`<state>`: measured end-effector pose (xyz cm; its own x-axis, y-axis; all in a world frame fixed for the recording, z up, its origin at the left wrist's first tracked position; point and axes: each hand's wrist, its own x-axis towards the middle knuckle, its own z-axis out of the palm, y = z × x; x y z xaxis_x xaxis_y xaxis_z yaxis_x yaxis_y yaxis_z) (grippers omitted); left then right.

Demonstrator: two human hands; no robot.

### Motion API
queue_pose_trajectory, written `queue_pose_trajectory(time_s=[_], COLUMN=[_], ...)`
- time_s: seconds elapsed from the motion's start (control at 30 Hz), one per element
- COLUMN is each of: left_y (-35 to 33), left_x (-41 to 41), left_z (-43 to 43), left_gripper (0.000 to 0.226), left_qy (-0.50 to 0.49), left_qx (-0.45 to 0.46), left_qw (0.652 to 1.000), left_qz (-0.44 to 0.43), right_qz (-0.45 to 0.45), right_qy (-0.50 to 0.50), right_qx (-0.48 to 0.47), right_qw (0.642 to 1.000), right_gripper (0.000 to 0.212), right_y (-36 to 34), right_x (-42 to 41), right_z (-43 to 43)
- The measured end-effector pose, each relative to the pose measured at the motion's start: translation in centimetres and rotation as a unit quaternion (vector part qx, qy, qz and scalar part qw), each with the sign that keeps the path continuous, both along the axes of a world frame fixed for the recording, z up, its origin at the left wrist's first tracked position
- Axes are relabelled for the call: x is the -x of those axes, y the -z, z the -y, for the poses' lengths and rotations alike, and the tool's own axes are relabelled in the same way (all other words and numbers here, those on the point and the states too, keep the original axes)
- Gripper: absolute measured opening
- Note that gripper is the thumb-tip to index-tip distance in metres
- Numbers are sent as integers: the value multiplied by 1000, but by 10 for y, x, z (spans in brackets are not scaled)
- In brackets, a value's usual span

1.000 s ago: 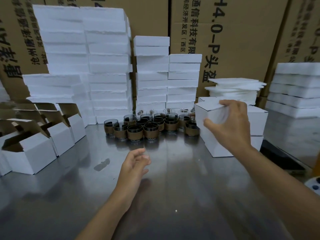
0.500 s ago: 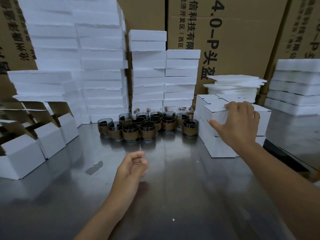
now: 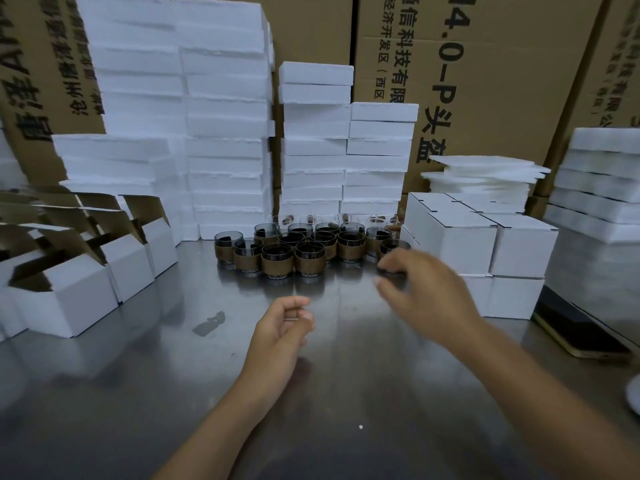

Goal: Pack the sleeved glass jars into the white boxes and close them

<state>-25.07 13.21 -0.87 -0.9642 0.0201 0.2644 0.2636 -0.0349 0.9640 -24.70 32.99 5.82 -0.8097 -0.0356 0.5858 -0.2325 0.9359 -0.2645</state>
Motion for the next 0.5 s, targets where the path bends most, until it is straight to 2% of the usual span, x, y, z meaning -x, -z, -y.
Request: queue_pose_trajectory(time_s=[0.17, 0.5], left_y=[-1, -6], left_x=[-2, -1], left_z=[6, 36], left_gripper=[16, 24], left_qy=[-40, -131], left_qx=[1, 11], left_qw=[999, 990], left_qz=[-15, -42], right_qz=[96, 106], right_qy=[-28, 41], right_qx=[49, 25], right_qw=[994, 993], right_gripper=[9, 7], right_y=[57, 65], right_x=[-13, -18], right_z=[21, 16])
